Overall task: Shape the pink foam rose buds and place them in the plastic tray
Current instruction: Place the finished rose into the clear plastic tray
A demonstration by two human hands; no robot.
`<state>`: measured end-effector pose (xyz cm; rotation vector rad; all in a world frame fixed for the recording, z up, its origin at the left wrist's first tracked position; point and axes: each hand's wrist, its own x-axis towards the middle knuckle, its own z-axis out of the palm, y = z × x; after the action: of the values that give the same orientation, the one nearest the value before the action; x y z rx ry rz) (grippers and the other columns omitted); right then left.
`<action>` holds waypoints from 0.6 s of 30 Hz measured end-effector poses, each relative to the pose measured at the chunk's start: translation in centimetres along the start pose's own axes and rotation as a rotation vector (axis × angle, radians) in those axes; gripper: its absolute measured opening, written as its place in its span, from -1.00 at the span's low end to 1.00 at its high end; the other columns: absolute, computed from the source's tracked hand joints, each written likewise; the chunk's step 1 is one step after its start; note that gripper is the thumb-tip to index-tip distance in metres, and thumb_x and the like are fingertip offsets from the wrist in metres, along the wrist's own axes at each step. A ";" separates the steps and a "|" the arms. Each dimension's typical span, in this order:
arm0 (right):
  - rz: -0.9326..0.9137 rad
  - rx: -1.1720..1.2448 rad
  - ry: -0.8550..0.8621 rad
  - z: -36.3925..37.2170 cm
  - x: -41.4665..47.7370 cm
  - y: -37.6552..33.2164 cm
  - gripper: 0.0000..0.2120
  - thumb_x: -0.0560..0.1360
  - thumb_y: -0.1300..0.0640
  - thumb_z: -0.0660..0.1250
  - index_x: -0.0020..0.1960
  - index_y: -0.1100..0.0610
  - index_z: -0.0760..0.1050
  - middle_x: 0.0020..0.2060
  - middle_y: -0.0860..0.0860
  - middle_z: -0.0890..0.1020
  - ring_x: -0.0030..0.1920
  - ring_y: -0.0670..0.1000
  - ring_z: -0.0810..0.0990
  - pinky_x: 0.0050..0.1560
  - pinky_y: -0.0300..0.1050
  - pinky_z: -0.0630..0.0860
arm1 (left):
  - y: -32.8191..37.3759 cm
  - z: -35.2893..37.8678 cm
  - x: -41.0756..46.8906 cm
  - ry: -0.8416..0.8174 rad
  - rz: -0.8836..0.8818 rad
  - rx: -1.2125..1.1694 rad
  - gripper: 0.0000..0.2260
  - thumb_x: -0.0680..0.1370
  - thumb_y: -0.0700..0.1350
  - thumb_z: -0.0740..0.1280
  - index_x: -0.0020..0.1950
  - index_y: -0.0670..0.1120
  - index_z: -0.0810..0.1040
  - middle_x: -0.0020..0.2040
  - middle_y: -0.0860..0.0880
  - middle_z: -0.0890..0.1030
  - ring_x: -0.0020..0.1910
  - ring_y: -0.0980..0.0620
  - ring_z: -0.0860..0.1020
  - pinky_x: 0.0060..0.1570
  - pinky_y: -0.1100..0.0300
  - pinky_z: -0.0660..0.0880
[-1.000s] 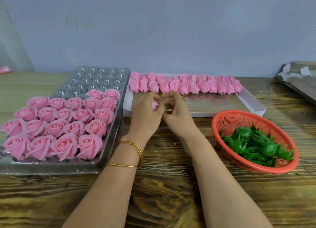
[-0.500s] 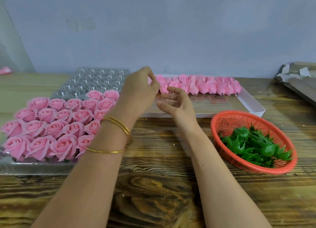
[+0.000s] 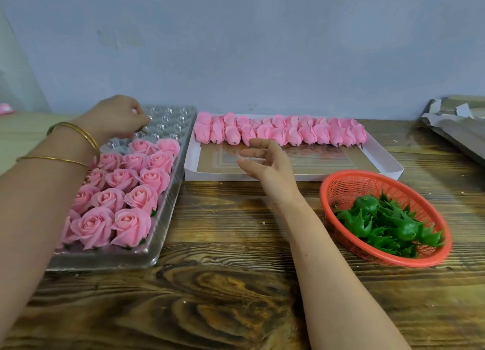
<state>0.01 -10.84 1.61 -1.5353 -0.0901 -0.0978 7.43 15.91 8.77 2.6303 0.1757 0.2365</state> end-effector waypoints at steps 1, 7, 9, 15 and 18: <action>0.001 -0.005 0.001 0.0 0.0 0.0 -0.62 0.46 0.30 0.43 0.23 0.12 0.44 0.09 0.13 0.61 0.01 -0.03 0.59 0.11 -0.11 0.55 | -0.9 0.1 0.3 -0.015 -0.027 0.021 -0.92 0.51 -0.24 0.29 -0.17 -0.22 0.54 -0.27 -0.26 0.58 -0.27 -0.18 0.55 -0.02 -0.01 0.53; 0.010 -0.028 -0.010 0.0 -0.1 -0.1 -0.62 0.47 0.29 0.43 0.24 0.12 0.44 0.10 0.12 0.60 0.01 -0.03 0.58 0.08 -0.13 0.55 | -4.0 0.4 1.2 -0.114 -0.069 0.192 -0.86 0.53 -0.25 0.33 -0.14 -0.33 0.58 -0.27 -0.29 0.59 -0.30 -0.14 0.50 -0.21 0.12 0.38; 0.014 -0.034 -0.012 0.0 -0.2 -0.2 -0.62 0.47 0.28 0.43 0.24 0.12 0.44 0.11 0.12 0.60 0.03 -0.02 0.57 0.10 -0.11 0.55 | -4.4 0.4 1.3 -0.152 -0.066 0.244 -0.81 0.53 -0.25 0.34 -0.14 -0.39 0.58 -0.25 -0.29 0.56 -0.29 -0.13 0.46 -0.23 0.12 0.34; 0.019 -0.041 -0.001 0.0 -0.2 -0.1 -0.63 0.46 0.28 0.44 0.22 0.10 0.46 0.10 0.12 0.61 0.09 0.07 0.59 0.10 -0.08 0.55 | -4.9 1.2 1.2 -0.292 -0.025 0.416 -0.75 0.58 -0.25 0.25 -0.08 -0.47 0.54 -0.03 -0.43 0.57 0.02 -0.31 0.54 -0.07 0.02 0.42; 0.020 -0.044 -0.001 0.0 -0.2 0.0 -0.65 0.46 0.28 0.44 0.19 0.08 0.46 0.08 0.10 0.61 0.12 0.10 0.59 0.15 -0.01 0.55 | -4.6 1.6 1.0 -0.306 -0.022 0.491 -0.76 0.60 -0.23 0.21 0.01 -0.41 0.56 0.09 -0.39 0.57 0.10 -0.26 0.54 -0.04 0.10 0.41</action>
<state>-0.17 -10.82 1.58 -1.5797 -0.0743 -0.0839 8.38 19.37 5.24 3.1028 0.1748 -0.2516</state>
